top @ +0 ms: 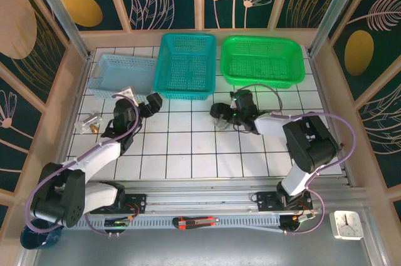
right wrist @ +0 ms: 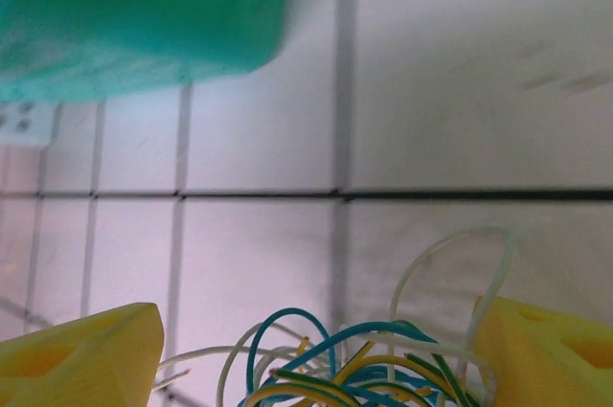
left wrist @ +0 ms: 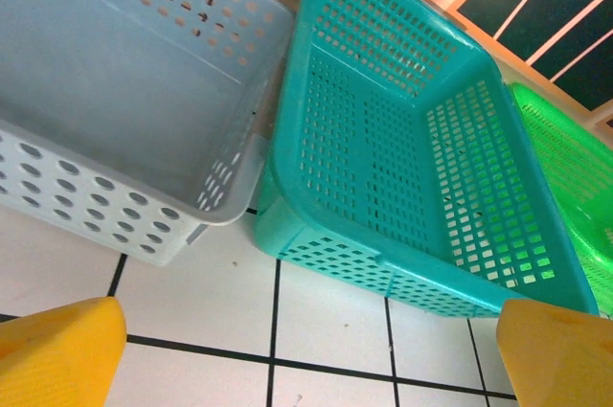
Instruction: Untangle the cables
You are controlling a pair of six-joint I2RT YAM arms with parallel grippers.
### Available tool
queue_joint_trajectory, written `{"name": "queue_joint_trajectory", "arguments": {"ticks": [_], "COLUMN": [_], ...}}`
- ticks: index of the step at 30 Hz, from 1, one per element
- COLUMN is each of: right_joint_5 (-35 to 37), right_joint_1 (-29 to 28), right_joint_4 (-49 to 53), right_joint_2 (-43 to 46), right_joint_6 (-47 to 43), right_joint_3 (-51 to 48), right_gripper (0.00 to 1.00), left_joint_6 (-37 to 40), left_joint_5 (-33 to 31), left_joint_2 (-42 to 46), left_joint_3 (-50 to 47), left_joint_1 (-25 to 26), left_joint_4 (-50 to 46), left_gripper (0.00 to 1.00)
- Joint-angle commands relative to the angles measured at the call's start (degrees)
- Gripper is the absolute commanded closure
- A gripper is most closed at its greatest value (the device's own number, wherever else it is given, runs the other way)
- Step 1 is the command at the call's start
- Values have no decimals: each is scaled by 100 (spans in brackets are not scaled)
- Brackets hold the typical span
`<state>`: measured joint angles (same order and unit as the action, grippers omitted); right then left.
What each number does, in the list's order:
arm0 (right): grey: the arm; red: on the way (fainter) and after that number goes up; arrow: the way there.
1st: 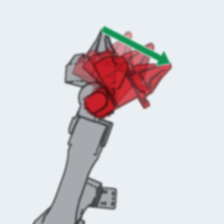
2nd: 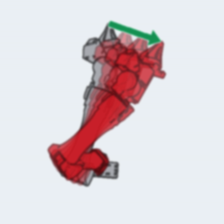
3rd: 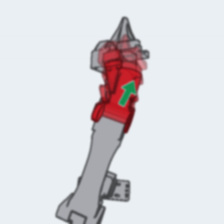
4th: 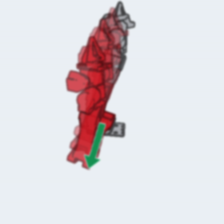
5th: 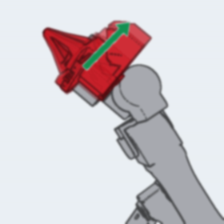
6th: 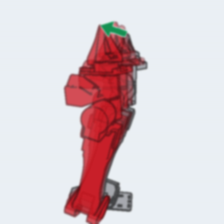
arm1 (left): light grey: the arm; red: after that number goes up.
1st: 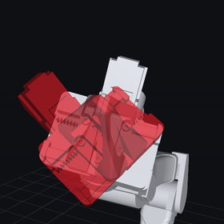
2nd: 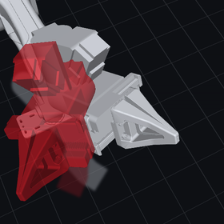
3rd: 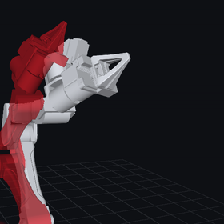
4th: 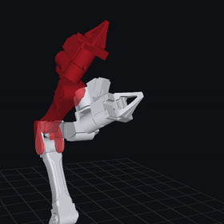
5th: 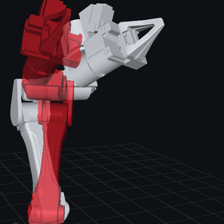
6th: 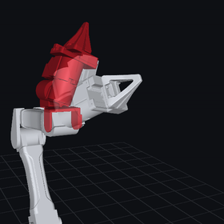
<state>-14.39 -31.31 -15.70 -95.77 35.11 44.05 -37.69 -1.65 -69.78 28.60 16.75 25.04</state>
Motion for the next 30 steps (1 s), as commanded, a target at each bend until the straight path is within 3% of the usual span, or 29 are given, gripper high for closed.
{"name": "queue_joint_trajectory", "arguments": {"ticks": [1,9,16,20,30], "right_joint_5": [-78,859,1432,1338,1110], "right_joint_1": [-453,-271,-237,-185,-139], "right_joint_4": [-448,504,1034,992,493], "right_joint_2": [164,1218,1526,1705,1746], "right_joint_6": [495,142,-110,27,785], "right_joint_3": [242,154,-109,-471,-1206], "right_gripper": [17,16,18,26,56], "left_joint_6": [-106,-307,-463,-376,219], "left_joint_5": [140,449,1339,1212,138], "left_joint_2": [-80,43,-80,-21,-438], "left_joint_3": [224,173,251,259,664], "left_joint_1": [59,87,189,600,1838], "left_joint_4": [178,155,153,47,-657], "left_gripper": [1,1,1,1,1]}}
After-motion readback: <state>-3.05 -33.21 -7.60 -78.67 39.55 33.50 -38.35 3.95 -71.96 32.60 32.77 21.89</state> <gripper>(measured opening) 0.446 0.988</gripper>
